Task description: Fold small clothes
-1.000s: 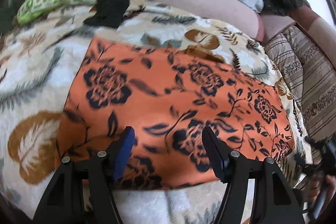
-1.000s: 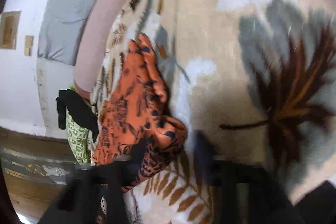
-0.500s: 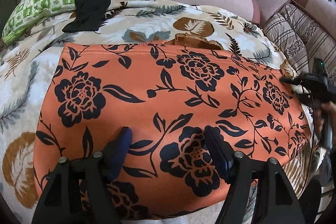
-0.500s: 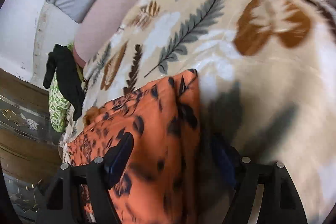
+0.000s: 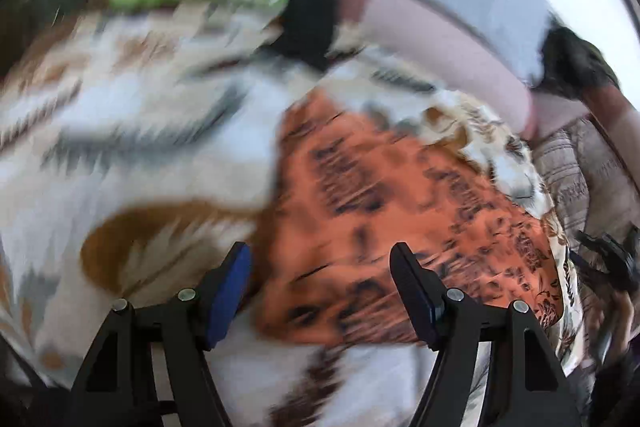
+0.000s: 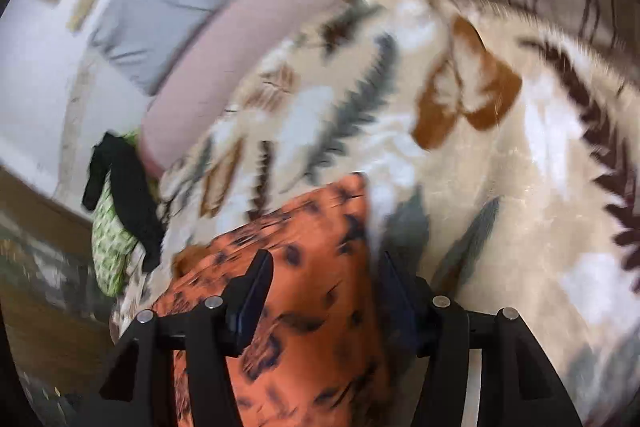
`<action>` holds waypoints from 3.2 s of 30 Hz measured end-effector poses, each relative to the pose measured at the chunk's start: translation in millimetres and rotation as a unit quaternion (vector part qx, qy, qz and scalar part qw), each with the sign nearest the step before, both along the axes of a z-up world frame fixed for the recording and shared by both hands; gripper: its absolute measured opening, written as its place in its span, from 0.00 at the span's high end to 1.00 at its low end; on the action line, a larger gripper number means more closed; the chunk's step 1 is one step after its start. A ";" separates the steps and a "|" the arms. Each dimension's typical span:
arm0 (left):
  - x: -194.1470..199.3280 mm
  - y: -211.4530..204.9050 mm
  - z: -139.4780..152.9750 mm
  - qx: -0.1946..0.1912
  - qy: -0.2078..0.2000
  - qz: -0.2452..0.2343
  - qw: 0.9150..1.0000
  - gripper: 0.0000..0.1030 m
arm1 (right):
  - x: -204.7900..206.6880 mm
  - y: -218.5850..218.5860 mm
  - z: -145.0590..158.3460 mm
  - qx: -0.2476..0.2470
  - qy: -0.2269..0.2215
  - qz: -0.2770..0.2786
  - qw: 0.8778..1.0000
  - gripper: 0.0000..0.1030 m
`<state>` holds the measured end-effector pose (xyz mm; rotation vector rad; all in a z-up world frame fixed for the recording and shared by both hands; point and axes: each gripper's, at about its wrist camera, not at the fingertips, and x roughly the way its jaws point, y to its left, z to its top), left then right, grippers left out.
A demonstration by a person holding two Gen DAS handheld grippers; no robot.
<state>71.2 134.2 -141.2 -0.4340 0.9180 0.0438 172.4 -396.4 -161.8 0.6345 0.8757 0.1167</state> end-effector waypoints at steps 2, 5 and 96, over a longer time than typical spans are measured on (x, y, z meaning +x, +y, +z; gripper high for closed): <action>6.9 17.6 -39.6 -0.034 0.084 -0.011 0.996 0.90 | -17.9 21.4 12.7 0.011 -0.022 0.023 0.999 0.36; 1.9 33.7 -35.7 -0.099 0.071 0.005 0.992 0.90 | -32.3 53.4 -3.2 0.019 0.001 0.089 0.996 0.25; -55.9 -69.5 46.3 0.082 -0.002 -0.045 0.996 0.34 | -62.0 87.1 -17.9 0.028 0.058 0.073 0.995 0.14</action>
